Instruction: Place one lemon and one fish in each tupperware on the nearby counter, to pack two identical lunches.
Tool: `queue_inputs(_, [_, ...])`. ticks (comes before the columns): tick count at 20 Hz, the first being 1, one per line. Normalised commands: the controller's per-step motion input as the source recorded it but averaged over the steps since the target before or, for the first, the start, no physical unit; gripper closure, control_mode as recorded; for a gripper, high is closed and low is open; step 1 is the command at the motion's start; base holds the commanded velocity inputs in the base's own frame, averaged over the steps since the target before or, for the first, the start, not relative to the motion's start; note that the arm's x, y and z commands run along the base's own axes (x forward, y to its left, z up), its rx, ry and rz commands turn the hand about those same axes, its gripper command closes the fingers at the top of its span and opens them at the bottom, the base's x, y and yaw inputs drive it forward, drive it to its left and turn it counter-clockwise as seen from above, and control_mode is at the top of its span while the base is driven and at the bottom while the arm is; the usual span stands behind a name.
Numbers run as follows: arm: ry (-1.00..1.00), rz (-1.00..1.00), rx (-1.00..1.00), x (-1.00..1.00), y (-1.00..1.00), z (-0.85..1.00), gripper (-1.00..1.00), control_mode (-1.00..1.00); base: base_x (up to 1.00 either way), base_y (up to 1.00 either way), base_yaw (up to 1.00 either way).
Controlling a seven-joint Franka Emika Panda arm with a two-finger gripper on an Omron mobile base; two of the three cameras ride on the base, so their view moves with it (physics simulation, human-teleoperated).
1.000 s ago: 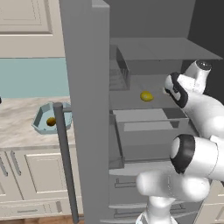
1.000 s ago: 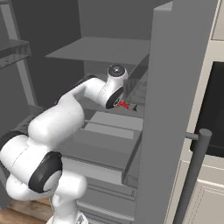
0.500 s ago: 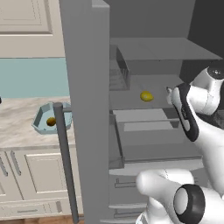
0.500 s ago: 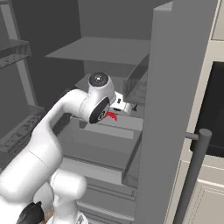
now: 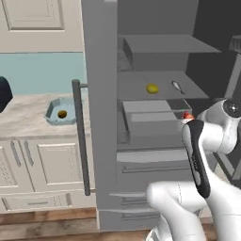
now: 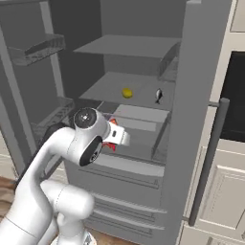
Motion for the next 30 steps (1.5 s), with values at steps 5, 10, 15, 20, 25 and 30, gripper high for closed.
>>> queue_inputs(5, [0.0,0.0,0.0,0.0,0.0,0.0,1.0,1.0,-1.0,0.5,0.0])
queue_inputs(10, [0.0,0.0,0.0,0.0,0.0,0.0,1.0,1.0,-1.0,0.78,0.0])
queue_inputs(15, [0.0,0.0,0.0,0.0,0.0,0.0,1.0,1.0,-1.0,1.0,0.06])
queue_inputs(20, [0.0,0.0,0.0,0.0,0.0,0.0,1.0,1.0,-0.86,1.0,0.01])
queue_inputs(25, [0.0,0.0,0.0,0.0,0.0,0.0,1.0,1.0,0.02,1.0,0.01])
queue_inputs(30, [0.0,0.0,0.0,0.0,0.0,0.0,1.0,1.0,0.29,1.0,0.15])
